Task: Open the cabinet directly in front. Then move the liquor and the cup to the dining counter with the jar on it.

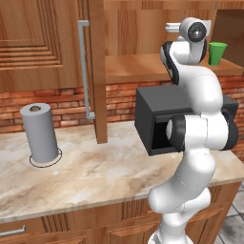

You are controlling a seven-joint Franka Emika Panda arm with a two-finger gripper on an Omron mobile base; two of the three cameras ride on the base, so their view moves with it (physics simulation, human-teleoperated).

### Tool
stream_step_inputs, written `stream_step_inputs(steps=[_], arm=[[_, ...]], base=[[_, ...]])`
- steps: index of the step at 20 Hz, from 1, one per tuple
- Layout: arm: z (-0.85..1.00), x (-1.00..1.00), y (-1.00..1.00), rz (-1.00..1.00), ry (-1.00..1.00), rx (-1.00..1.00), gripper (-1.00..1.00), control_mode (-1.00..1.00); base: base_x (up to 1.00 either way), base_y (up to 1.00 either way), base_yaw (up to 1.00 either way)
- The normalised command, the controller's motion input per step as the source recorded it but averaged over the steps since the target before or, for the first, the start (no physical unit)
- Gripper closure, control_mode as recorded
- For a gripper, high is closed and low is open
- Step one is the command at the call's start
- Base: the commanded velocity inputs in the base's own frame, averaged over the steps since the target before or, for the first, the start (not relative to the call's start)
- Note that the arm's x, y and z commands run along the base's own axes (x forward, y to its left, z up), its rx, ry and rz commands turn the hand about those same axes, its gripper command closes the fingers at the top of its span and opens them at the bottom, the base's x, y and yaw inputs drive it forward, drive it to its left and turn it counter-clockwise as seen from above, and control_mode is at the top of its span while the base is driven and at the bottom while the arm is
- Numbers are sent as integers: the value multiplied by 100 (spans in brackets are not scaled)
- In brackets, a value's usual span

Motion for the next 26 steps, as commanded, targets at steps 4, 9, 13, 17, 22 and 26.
stream_step_inputs(steps=[4,9,13,17,22,26], arm=[[0,10,0,0,0,0,100,-100],[0,5,0,0,0,0,100,-100],[0,0,0,0,0,0,100,-100],[0,0,0,0,0,0,100,-100],[0,0,0,0,0,0,100,-100],[0,0,0,0,0,0,100,-100]], base=[[0,0,0],[0,0,0],[0,0,0],[0,0,0],[0,0,0],[0,0,0]])
